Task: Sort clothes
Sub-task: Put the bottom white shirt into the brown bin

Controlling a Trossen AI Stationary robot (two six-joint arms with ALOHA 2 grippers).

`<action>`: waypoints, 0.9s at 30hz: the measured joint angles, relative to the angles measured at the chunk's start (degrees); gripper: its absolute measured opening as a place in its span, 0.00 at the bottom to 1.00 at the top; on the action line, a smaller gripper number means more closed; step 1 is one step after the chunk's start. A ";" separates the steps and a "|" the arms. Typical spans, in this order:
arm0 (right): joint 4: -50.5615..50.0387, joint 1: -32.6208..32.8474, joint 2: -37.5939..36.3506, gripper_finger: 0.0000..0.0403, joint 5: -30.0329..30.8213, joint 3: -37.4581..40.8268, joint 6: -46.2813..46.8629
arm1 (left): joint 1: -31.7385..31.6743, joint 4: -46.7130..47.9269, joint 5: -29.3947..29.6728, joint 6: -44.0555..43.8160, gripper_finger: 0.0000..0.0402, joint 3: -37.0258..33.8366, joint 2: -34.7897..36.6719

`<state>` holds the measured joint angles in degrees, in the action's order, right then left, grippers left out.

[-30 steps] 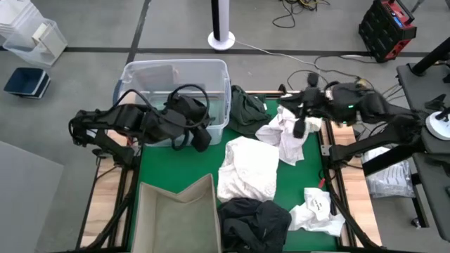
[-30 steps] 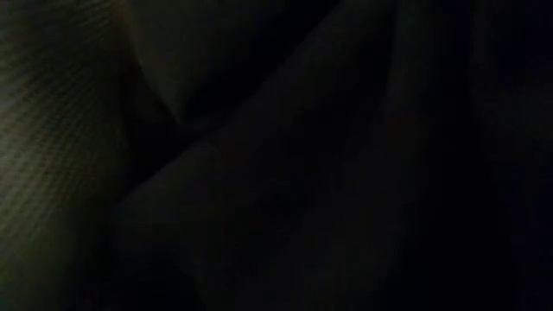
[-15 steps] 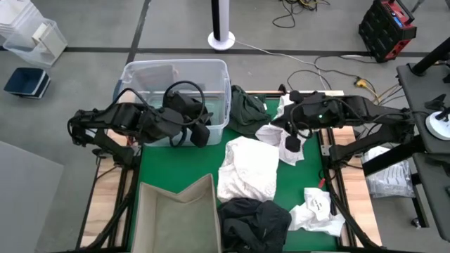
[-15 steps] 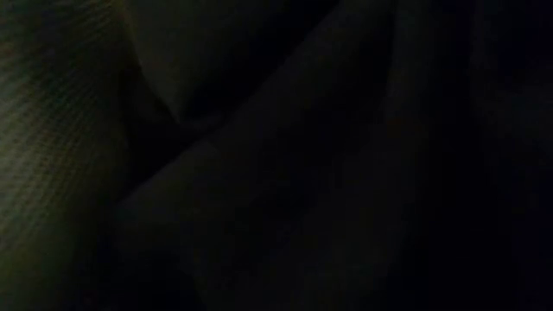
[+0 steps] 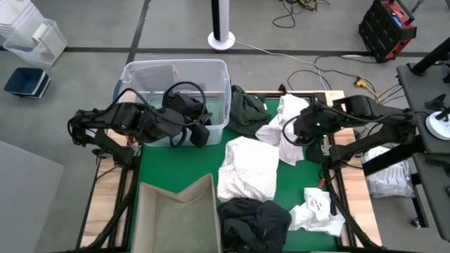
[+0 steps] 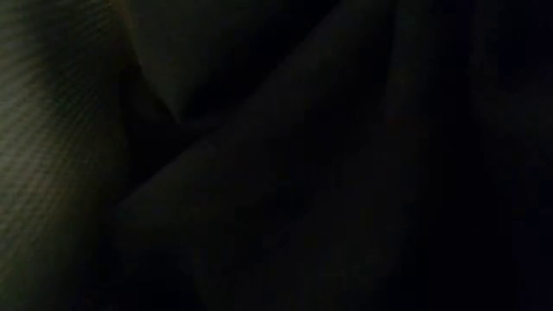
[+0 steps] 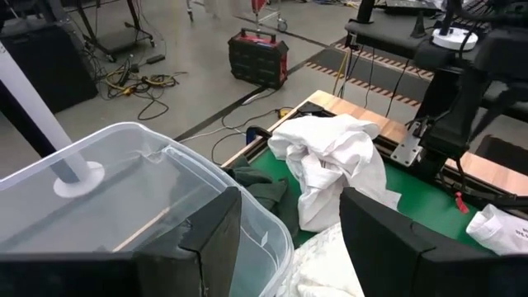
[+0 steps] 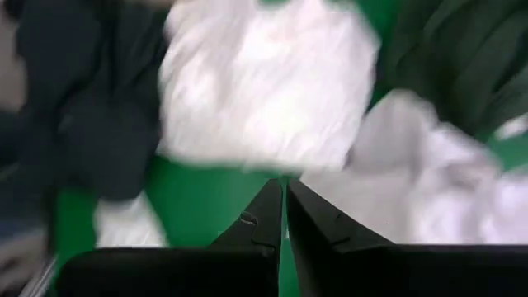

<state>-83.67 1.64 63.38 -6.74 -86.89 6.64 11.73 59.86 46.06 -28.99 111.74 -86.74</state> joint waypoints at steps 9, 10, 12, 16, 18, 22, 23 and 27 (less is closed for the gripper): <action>-6.26 4.99 -1.91 0.03 -8.05 0.97 4.40 | 0.14 -0.31 -0.67 -0.78 0.46 -0.02 -0.02; -6.20 6.11 -1.88 0.03 -8.19 1.54 5.56 | 0.22 -0.31 -0.90 -1.24 0.46 -0.02 -0.02; -5.86 8.53 -2.08 0.03 -8.07 3.19 7.46 | 0.41 -0.46 -1.43 -1.82 0.46 -0.02 -0.02; -4.03 13.35 -3.07 0.03 -5.13 8.29 9.65 | 1.15 -2.21 -1.62 -1.95 0.46 -0.02 -0.24; -2.37 15.17 -3.89 0.03 -5.01 11.50 10.30 | 1.52 -3.76 -1.66 -1.88 0.46 -0.04 -0.28; 0.08 17.45 -5.46 0.03 -5.05 17.72 10.81 | 2.08 -7.11 -1.65 -1.77 0.46 -0.04 -0.28; 0.26 17.84 -5.78 0.03 -5.12 19.05 10.79 | 2.15 -7.81 -1.64 -1.67 0.46 -0.04 -0.28; 0.79 19.27 -7.03 0.08 -5.21 25.10 10.79 | 2.16 -8.90 -1.61 -1.37 0.46 -0.04 -0.28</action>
<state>-82.88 20.91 56.35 -11.95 -61.79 17.43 13.89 50.96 44.45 -30.36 111.70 -87.02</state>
